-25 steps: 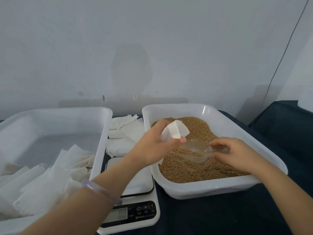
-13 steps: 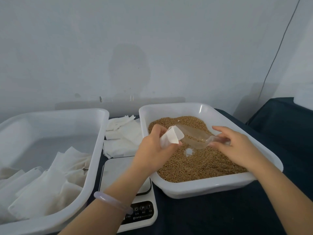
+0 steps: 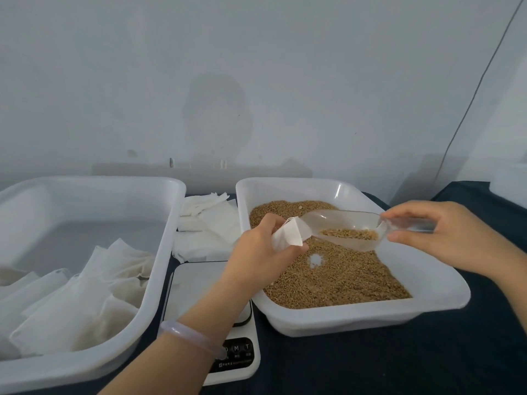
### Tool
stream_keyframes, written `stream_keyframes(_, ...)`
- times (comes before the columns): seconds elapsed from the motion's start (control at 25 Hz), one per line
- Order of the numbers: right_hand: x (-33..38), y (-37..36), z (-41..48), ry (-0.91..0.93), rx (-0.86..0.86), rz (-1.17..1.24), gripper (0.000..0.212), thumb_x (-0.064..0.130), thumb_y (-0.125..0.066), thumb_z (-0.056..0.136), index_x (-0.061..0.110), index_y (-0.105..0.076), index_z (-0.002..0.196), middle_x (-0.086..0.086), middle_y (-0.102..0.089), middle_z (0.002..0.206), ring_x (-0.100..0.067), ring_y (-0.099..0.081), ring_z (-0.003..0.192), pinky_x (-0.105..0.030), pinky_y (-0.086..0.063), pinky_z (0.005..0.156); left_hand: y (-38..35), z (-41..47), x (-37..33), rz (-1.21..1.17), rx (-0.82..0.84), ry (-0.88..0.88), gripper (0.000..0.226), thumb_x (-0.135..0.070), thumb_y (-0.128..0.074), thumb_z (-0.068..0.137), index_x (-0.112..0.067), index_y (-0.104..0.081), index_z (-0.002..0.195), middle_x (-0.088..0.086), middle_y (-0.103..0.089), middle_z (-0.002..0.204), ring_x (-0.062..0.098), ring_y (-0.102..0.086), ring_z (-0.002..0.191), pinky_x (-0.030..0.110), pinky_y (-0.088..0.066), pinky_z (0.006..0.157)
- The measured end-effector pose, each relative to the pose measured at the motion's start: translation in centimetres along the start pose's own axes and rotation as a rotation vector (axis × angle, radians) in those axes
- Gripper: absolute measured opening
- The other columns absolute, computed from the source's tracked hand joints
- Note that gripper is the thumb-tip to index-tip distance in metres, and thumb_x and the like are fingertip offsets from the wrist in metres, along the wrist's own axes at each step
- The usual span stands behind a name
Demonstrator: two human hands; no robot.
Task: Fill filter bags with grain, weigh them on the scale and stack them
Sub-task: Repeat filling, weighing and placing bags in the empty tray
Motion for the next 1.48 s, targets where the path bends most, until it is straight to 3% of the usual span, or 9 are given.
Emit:
stream_keyframes(0.16, 1.1, -0.4, 0.8, 0.021, 0.077, -0.08, 0.028, 0.033, -0.075, 0.074, 0.049, -0.064, 0.095, 0.03, -0.064, 0.096, 0.02, -0.054, 0.095, -0.017, -0.04, 0.083, -0.5, -0.1, -0.6, 0.106, 0.091, -0.079, 0.051, -0.056, -0.07, 0.071, -0.032, -0.044, 0.108, -0.013, -0.059, 0.084, 0.004, -0.057, 0.073, 0.025, -0.05, 0.061)
stream_keyframes(0.4, 1.8, 0.1, 1.8, 0.027, 0.128, -0.158, 0.031, 0.031, -0.077, 0.073, 0.053, -0.062, 0.089, 0.032, -0.065, 0.092, 0.02, -0.054, 0.091, -0.022, -0.041, 0.084, -1.2, -0.5, -1.6, 0.267, 0.211, -0.224, 0.063, -0.059, -0.058, 0.078, -0.025, -0.04, 0.128, -0.012, -0.056, 0.089, 0.014, -0.056, 0.08, 0.03, -0.045, 0.07)
stream_keyframes(0.52, 1.2, 0.4, 2.0, 0.019, 0.174, -0.171, 0.029, 0.031, -0.077, 0.072, 0.051, -0.065, 0.089, 0.037, -0.064, 0.09, 0.023, -0.052, 0.093, -0.018, -0.039, 0.078, -1.3, -0.7, -1.8, 0.236, 0.254, -0.254, 0.062, -0.06, -0.05, 0.072, -0.029, -0.05, 0.126, -0.013, -0.063, 0.102, 0.013, -0.06, 0.093, 0.031, -0.047, 0.081)
stream_keyframes(0.68, 0.9, 0.4, 1.9, 0.028, 0.21, -0.165, 0.029, 0.03, -0.078, 0.072, 0.051, -0.066, 0.089, 0.042, -0.061, 0.093, 0.024, -0.051, 0.095, -0.012, -0.037, 0.076, -1.1, -0.6, -1.4, 0.05, 0.25, -0.196, 0.053, -0.059, -0.06, 0.07, -0.031, -0.063, 0.115, -0.015, -0.068, 0.102, 0.003, -0.062, 0.098, 0.035, -0.049, 0.089)
stream_keyframes(0.8, 1.3, 0.0, 1.9, 0.049, 0.229, -0.17, 0.029, 0.032, -0.077, 0.073, 0.051, -0.065, 0.092, 0.039, -0.063, 0.093, 0.023, -0.051, 0.095, -0.014, -0.039, 0.079, -1.1, -0.5, -0.9, 0.014, 0.224, -0.147, 0.054, -0.06, -0.073, 0.065, -0.031, -0.065, 0.11, -0.015, -0.068, 0.1, 0.003, -0.062, 0.097, 0.036, -0.051, 0.088)
stream_keyframes(1.0, 3.7, 0.1, 2.6, 0.167, 0.198, -0.366, 0.025, 0.046, -0.069, 0.075, 0.057, -0.057, 0.094, 0.036, -0.06, 0.092, 0.015, -0.051, 0.093, -0.031, -0.035, 0.099, -0.9, -0.4, -0.8, 0.085, 0.159, -0.137, 0.05, -0.064, -0.076, 0.059, -0.036, -0.058, 0.097, -0.017, -0.065, 0.094, 0.006, -0.059, 0.095, 0.034, -0.052, 0.083)
stream_keyframes(1.16, 5.5, 0.1, 3.4, 0.227, 0.173, -0.535, 0.02, 0.053, -0.061, 0.079, 0.059, -0.052, 0.096, 0.03, -0.059, 0.099, -0.007, -0.045, 0.104, -0.031, -0.019, 0.106, -1.0, -0.4, -1.2, 0.226, 0.142, -0.158, 0.058, -0.07, -0.07, 0.058, -0.031, -0.055, 0.098, -0.017, -0.059, 0.083, 0.01, -0.056, 0.085, 0.031, -0.051, 0.071)
stream_keyframes(1.28, 6.3, 0.0, 3.9, 0.283, 0.155, -0.596, 0.021, 0.049, -0.061, 0.081, 0.053, -0.058, 0.101, 0.026, -0.061, 0.102, -0.001, -0.046, 0.101, -0.026, -0.007, 0.104, -0.9, -0.3, -1.5, 0.298, 0.109, -0.166, 0.054, -0.068, -0.069, 0.062, -0.026, -0.052, 0.092, -0.014, -0.054, 0.074, 0.011, -0.052, 0.073, 0.03, -0.048, 0.063)
stream_keyframes(1.48, 6.8, 0.0, 4.6, 0.293, 0.145, -0.617, 0.024, 0.049, -0.062, 0.081, 0.05, -0.059, 0.105, 0.025, -0.062, 0.106, -0.005, -0.043, 0.11, -0.029, -0.007, 0.109, -0.9, -0.4, -1.5, 0.323, 0.095, -0.164, 0.054, -0.067, -0.066, 0.066, -0.022, -0.053, 0.093, -0.008, -0.063, 0.083, 0.014, -0.059, 0.08, 0.037, -0.053, 0.071)
Point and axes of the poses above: each hand's wrist, its own z-axis towards the middle knuckle, its own y-axis out of the back of the hand, x = y × z, the point moved 7 cm from there along z, towards the middle knuckle
